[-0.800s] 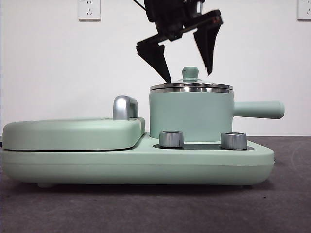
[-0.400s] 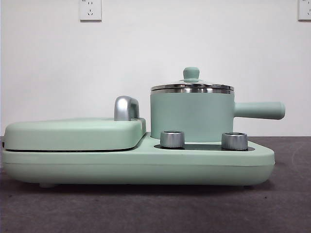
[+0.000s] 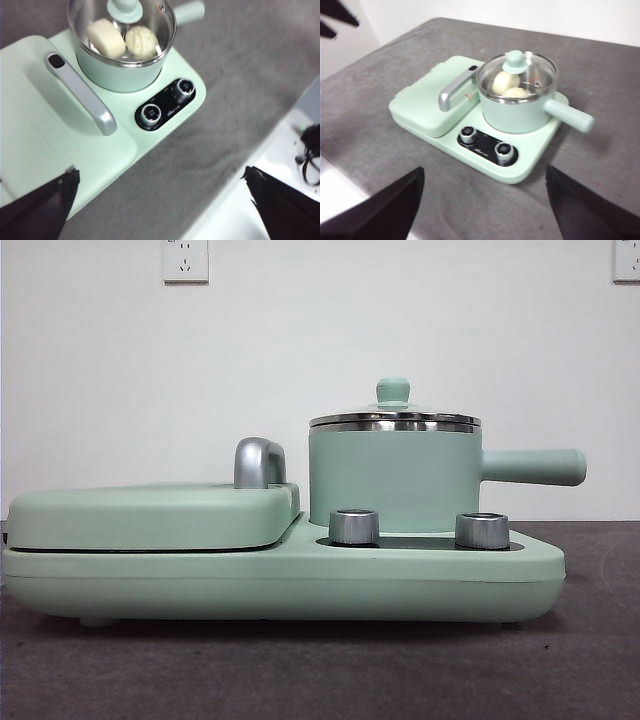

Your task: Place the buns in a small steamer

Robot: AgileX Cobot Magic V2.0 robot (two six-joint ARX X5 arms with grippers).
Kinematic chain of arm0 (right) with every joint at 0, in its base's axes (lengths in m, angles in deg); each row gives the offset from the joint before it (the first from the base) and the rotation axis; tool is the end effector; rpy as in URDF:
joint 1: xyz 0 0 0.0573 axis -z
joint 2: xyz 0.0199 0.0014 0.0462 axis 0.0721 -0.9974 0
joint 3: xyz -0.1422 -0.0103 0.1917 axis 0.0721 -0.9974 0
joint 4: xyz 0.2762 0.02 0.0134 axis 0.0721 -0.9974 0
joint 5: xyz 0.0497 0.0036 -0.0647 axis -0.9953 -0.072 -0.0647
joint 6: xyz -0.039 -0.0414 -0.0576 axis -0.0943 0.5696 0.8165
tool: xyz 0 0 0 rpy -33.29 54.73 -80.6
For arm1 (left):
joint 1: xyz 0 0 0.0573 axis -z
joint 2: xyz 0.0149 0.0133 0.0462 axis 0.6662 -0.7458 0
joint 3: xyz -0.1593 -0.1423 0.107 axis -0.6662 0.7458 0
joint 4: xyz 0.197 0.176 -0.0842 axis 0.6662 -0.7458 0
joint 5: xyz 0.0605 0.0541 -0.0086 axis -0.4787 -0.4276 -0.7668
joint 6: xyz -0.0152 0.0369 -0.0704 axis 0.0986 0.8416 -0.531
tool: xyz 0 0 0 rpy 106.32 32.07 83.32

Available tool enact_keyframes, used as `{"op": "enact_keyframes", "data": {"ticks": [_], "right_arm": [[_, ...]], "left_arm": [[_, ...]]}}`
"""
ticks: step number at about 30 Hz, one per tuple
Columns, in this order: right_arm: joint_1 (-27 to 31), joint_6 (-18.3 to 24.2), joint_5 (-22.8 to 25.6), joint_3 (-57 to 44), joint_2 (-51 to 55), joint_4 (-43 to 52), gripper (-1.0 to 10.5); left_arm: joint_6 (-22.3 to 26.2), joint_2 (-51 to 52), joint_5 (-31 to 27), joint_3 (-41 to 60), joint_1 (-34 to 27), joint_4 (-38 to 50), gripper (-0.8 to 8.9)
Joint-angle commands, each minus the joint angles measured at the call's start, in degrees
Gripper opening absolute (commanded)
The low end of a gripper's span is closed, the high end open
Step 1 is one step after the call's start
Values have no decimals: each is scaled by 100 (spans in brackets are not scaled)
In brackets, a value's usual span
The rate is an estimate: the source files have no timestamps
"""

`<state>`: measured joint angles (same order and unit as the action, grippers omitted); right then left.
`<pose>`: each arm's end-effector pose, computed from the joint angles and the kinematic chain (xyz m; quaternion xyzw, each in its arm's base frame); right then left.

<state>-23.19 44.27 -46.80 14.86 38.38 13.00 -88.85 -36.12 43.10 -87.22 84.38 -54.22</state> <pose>0.0554 0.0439 0.3494 0.0250 0.1894 0.3195 0.9281 0.1695 -0.1699 0.3772 0.0497 0.3777 -0.3796 0.8431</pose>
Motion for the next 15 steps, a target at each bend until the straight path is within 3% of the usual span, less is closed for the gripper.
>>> {"op": "enact_keyframes", "data": {"ticks": [1, 4, 6, 7, 8, 15], "right_arm": [[-28, 66, -254, -81, -26, 214, 383], [-28, 68, -498, -280, -26, 417, 350], [-28, 66, -514, -387, -26, 463, 152], [-28, 68, -520, -442, -26, 466, 8], [-28, 74, -522, -514, -26, 494, 21], [-26, 70, -238, -715, -24, 507, 21]], "left_arm": [[-544, 728, -13, 1191, 39, 883, 580], [-953, 1453, -168, 2190, 39, 1565, 480], [-1211, 1871, -273, 2719, 39, 1880, 187], [-1268, 2063, -275, 2944, 39, 1996, -17], [-1314, 2236, -306, 3139, 39, 2074, 35], [-1296, 2726, -612, 3528, 39, 1834, 7]]}}
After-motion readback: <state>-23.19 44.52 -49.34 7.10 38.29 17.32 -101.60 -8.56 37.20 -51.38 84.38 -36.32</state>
